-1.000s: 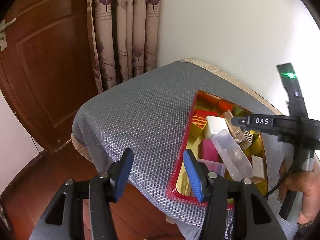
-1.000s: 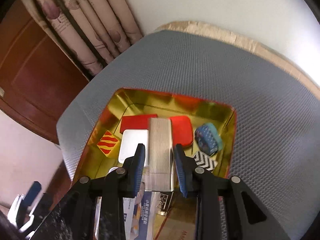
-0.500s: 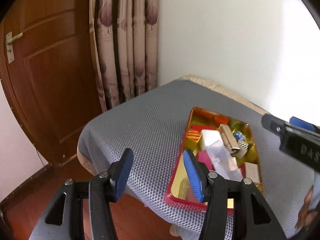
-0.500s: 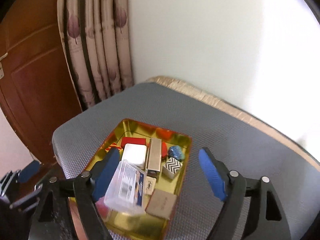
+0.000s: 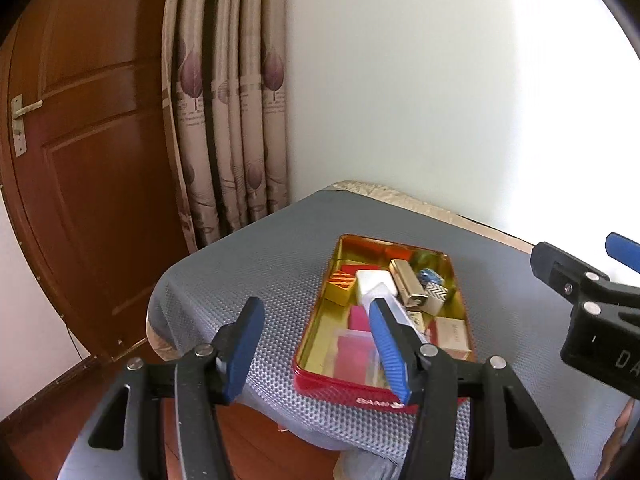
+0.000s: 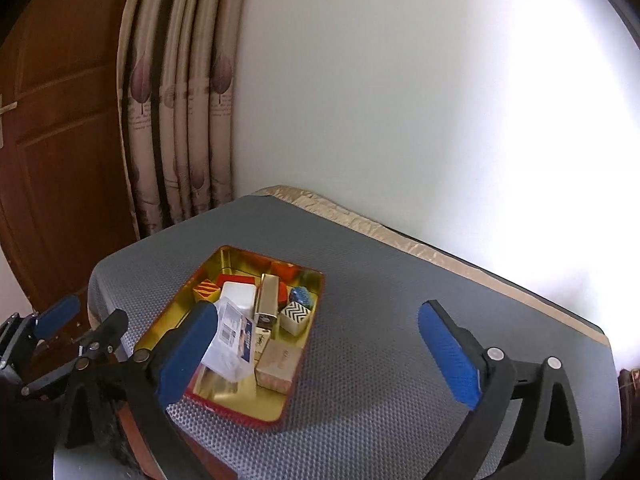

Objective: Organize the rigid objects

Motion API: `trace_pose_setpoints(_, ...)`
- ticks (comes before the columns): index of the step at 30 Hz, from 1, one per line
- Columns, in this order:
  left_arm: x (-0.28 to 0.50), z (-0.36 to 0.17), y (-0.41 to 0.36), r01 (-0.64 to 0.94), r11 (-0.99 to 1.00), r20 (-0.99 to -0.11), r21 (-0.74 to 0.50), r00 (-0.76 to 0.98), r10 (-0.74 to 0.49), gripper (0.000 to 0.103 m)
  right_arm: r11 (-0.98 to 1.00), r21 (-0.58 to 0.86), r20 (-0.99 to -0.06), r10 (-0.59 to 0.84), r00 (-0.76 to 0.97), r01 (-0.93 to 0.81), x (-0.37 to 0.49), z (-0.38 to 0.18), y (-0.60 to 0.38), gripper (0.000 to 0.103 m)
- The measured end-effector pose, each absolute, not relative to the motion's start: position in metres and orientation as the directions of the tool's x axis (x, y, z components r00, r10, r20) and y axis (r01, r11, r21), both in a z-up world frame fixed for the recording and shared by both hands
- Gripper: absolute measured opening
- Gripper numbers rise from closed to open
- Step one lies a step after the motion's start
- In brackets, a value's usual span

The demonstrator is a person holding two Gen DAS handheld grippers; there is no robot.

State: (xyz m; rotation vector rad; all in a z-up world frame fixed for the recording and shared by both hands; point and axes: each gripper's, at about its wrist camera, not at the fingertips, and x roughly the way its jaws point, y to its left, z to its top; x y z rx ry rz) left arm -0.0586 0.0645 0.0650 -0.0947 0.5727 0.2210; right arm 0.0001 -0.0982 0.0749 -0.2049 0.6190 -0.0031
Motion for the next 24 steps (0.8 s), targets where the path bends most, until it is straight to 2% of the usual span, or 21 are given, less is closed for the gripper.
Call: trace_pose_setpoints(24, -0.075, 0.073, 0.062, -0.222, 0.974, -0.517, -0.055, 0.84, 0.162, 0.056, 0.973, -0.23, -0.551, -0.104, 0.828, -0.031, -0.019, 0.083, -0.09, 0.102)
